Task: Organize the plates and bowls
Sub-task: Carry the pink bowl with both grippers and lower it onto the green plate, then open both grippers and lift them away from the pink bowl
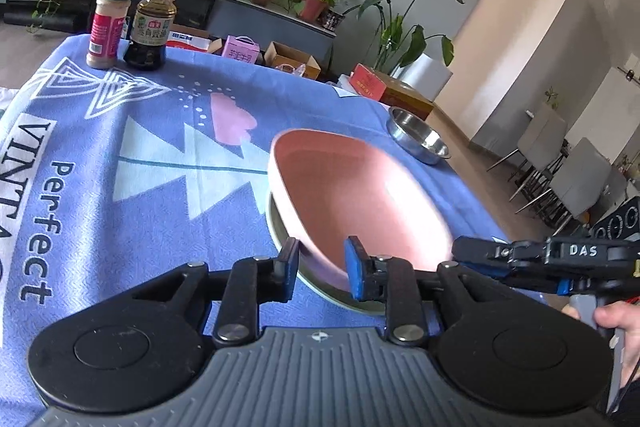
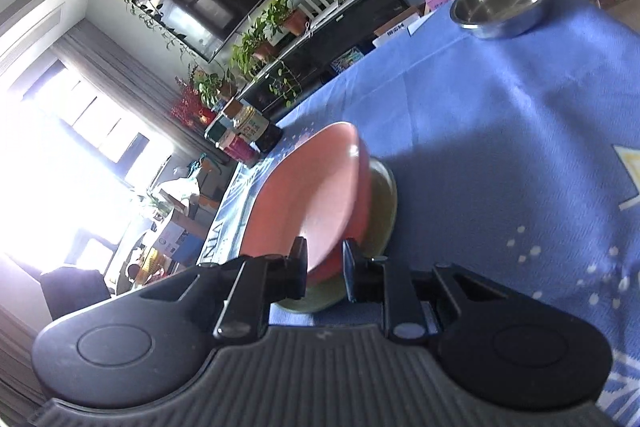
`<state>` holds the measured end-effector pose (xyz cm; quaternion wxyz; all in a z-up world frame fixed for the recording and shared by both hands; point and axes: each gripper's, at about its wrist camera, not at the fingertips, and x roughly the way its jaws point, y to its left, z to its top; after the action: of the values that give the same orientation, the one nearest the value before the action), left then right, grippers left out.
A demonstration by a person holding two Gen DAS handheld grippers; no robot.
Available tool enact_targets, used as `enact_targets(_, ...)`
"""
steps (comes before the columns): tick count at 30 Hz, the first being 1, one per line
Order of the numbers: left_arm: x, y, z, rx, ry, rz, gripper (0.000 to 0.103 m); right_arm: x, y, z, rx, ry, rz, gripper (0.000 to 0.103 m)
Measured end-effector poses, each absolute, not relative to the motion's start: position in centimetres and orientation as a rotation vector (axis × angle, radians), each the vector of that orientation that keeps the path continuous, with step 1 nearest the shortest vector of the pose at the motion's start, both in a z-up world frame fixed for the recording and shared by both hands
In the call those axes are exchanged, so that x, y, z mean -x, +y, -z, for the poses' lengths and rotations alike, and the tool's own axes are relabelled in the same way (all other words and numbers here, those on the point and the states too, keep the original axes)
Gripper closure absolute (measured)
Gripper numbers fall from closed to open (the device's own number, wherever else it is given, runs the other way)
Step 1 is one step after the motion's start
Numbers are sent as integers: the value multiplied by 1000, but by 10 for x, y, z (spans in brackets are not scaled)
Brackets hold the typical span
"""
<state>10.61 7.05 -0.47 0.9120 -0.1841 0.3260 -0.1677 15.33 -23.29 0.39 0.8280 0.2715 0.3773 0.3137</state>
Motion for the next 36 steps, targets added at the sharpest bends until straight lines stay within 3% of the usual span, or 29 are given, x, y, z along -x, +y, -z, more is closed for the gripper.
enact_targets(13, -105, 70, 7, 379, 681, 359, 80, -148, -241, -5, -584, 779, -671, 82)
enact_targets(15, -105, 70, 7, 380, 682, 360, 80, -148, -246, -6, -587, 757, -648, 77)
enact_targets(17, -105, 70, 7, 379, 683, 362, 80, -148, -248, -8, -569, 732, -613, 64)
enact_targets(25, -105, 71, 8, 385, 690, 375, 80, -150, -236, 1, -479, 717, -571, 63)
enact_targets(28, -105, 70, 8, 387, 693, 384, 80, -150, -232, 1, -461, 709, -578, 64)
enact_targets(32, -103, 70, 9, 383, 693, 393, 79, -150, -230, 2, -438, 718, -578, 82)
enact_targets(36, -102, 71, 8, 380, 692, 402, 79, -151, -232, 0, -431, 718, -574, 83)
